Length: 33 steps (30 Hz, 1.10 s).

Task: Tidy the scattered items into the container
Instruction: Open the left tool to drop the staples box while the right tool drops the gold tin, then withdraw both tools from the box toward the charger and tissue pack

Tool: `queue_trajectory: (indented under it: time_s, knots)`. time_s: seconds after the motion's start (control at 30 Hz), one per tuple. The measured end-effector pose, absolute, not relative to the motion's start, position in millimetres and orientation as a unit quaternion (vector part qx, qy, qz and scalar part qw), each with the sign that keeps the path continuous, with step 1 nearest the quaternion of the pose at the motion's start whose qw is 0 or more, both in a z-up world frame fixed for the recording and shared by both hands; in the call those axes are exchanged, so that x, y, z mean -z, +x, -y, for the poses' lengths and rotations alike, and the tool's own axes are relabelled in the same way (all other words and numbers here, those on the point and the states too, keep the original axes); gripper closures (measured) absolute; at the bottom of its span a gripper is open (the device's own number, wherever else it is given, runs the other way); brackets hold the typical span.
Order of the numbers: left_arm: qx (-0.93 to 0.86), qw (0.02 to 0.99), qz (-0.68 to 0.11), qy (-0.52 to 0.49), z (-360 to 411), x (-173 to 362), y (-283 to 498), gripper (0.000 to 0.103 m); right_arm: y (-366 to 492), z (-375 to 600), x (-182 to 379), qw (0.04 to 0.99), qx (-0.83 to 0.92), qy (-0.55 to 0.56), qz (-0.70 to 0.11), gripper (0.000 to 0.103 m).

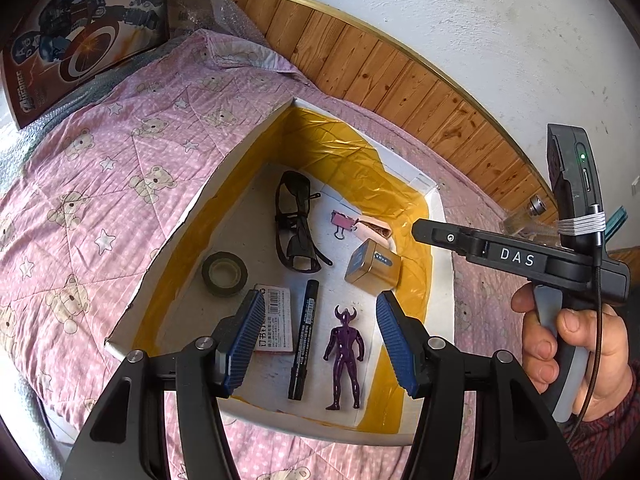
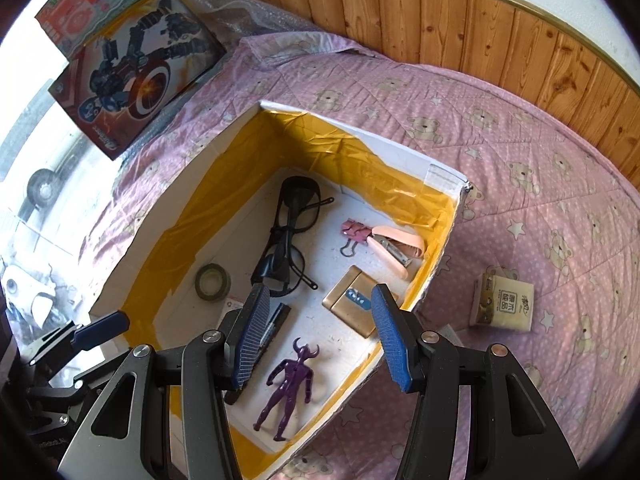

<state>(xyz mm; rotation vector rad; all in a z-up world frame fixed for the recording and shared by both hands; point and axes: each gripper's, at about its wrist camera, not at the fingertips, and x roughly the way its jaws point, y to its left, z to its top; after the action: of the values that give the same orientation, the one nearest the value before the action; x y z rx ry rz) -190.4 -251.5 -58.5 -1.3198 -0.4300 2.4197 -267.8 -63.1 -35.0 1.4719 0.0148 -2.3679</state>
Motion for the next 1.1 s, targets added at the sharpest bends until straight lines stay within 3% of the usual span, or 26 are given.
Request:
queue_trajectory:
  time_s: [0.77, 1.1]
  knots:
    - [-0.882, 0.191, 0.098, -0.42, 220.3, 9.6, -126.5, 0.04, -179.9, 47.5, -8.4, 0.229, 0.853, 0.468, 0.006, 0.046]
    - [-0.888, 0.206, 0.061, -0.408, 189.9, 10.5, -90.6, 0.039, -122.6, 3.4, -8.1, 0.233, 0.868, 0.436, 0.047, 0.046]
